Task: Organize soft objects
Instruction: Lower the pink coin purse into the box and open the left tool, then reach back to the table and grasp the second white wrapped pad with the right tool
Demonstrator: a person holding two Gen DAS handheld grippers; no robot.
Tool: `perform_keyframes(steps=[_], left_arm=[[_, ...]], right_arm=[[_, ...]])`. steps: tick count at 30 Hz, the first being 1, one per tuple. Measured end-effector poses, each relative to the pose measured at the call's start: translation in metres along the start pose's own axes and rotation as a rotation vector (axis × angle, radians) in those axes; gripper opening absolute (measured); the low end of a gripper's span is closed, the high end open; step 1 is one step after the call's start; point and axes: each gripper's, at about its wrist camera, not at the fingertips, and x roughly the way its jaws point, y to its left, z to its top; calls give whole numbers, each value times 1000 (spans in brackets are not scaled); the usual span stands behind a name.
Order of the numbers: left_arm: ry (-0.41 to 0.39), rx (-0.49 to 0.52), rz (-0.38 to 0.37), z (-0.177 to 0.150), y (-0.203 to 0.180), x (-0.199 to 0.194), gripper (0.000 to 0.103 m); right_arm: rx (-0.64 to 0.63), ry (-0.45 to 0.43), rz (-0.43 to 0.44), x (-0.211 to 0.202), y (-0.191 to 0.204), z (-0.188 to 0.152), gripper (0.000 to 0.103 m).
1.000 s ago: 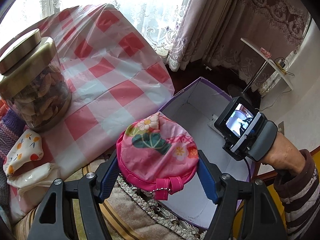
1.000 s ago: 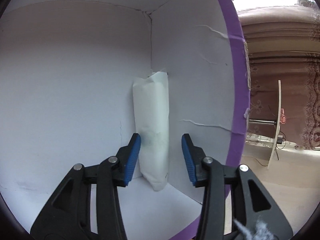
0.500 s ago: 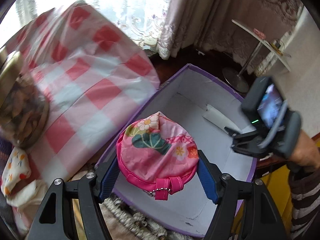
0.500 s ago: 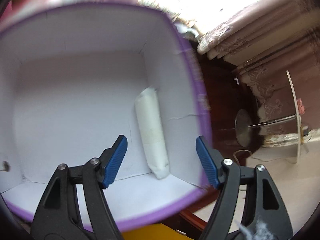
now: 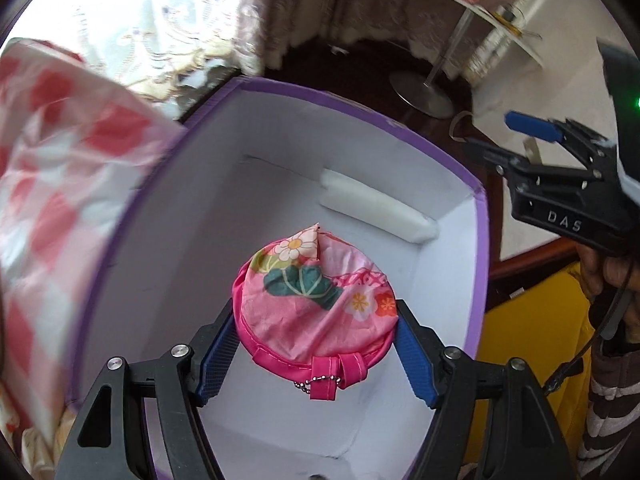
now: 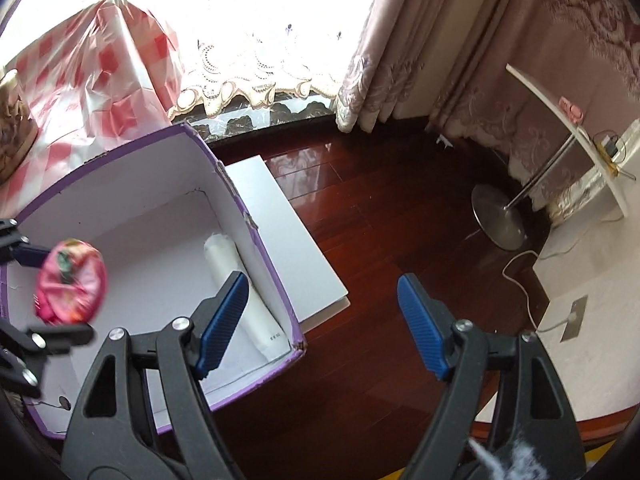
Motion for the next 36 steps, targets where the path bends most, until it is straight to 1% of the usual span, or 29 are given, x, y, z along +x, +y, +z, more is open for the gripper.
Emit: perform_keyframes(steps=[2,3,4,7,9,11,14,16,18,20,22,24,26,29,31,33,36], left_arm=[[9,22,-13,3,-9,9,76],[20,35,-34,4,-14,14,76],[38,40,-49,4,-17,20,76],[98,49,-51,1,-21,35,76],[122,39,-86,-3,-19,36,77],[118,15,-116,-4,-14,31,85],[96,-2,-167,-4,-10,25,86],[99,-2,-197,-4,-11,27,86],[88,-11,-184,-5,-9,24,86],[55,-16,-194,-7,-5,11,86],[-6,-29,-190,-10,2,-11,86],[-76,-67,-192,-17,17,-37,86],[-126,-109,-194,-29,32,-57,86],[-222,-173,-167,-55,55,-89,86],[-265,-223,-161,-72,69,-103,86],[-312,-281,-156,-96,87,-121,85],[-371,-338,-105,-133,107,-143,85]], right_arm=[[-3,1,3,-1,1,-7,80],[-3,1,8,-3,-2,-9,80],[-2,-1,13,-3,-2,-9,80],[6,-5,21,-7,-2,-11,80],[18,0,30,-8,-2,-12,80],[22,3,39,-8,-1,-12,80],[14,-2,45,-15,5,-10,80],[7,-8,45,-20,9,-8,80],[-1,-21,49,-27,12,-7,80],[3,-26,69,-32,17,-6,80],[7,-22,119,-32,26,-5,80],[-7,-16,175,-33,42,-1,80],[-34,-20,209,-36,60,3,80],[-100,-37,268,-47,97,11,80],[-148,-56,313,-58,125,13,80],[-197,-64,368,-67,153,16,80],[-250,-66,445,-79,187,24,80]])
